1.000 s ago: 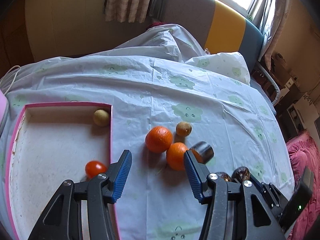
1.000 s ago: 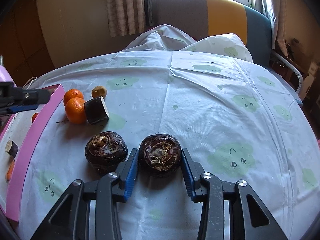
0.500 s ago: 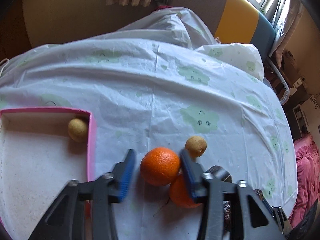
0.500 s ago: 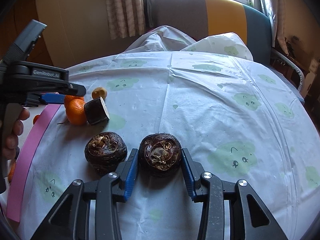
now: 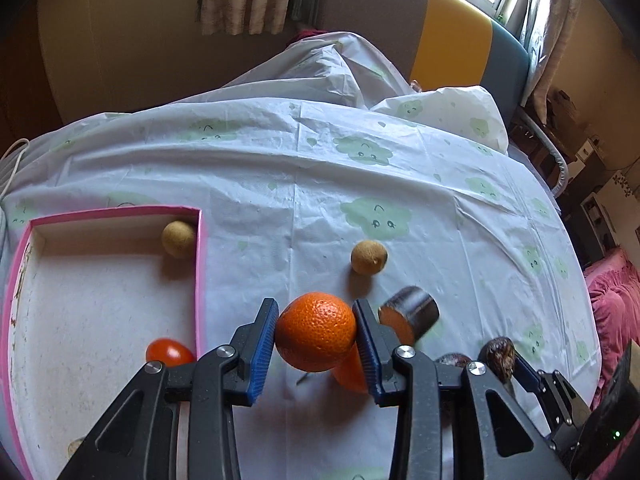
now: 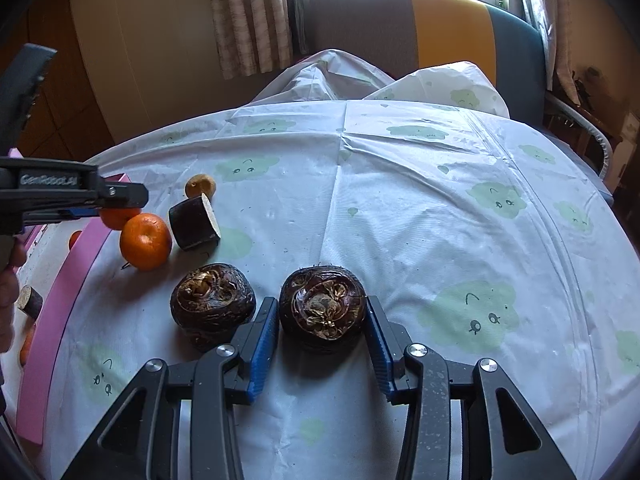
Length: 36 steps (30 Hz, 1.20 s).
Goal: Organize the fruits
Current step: 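Place the mandarin in the tray with the left tool while the right tool holds the water chestnut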
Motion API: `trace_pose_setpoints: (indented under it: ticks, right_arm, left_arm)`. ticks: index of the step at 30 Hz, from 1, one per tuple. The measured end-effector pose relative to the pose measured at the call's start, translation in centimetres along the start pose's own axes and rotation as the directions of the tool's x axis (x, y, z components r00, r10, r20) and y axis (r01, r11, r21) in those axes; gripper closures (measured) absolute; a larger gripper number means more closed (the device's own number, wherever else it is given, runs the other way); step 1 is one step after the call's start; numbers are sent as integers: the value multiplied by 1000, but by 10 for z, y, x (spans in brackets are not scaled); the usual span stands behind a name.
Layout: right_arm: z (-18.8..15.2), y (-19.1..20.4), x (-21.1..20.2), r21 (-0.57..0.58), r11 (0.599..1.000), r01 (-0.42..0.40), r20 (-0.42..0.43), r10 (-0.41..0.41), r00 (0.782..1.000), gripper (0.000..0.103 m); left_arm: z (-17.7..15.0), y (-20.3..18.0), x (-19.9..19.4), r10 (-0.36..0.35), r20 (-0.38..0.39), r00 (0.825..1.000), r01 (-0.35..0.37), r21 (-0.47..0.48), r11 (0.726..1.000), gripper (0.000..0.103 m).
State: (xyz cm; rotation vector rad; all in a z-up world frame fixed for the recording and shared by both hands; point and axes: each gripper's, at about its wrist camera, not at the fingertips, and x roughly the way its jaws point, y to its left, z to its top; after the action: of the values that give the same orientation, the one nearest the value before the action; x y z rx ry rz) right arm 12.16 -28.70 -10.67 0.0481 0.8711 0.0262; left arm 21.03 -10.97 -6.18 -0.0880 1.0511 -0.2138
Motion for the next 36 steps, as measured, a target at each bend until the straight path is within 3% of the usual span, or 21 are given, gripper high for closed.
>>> trace_pose_setpoints:
  ticks: [11, 20, 28, 36]
  right_arm:
    - [-1, 6, 0, -33, 999, 43, -4, -43, 999, 58]
    - [-1, 9, 0, -41, 998, 53, -2, -53, 999, 59]
    - [-1, 9, 0, -45, 997, 58, 0, -58, 998, 59]
    - [-1, 11, -1, -54, 996, 69, 0, -69, 998, 59]
  left_arm:
    - [-21, 6, -46, -10, 67, 998, 8, 20, 1000, 64]
    - [-32, 53, -79, 41, 116, 992, -36, -41, 999, 64]
    - [-39, 112, -77, 135, 99, 986, -120, -142, 983, 64]
    - [-45, 137, -66, 171, 66, 983, -155, -193, 969, 64]
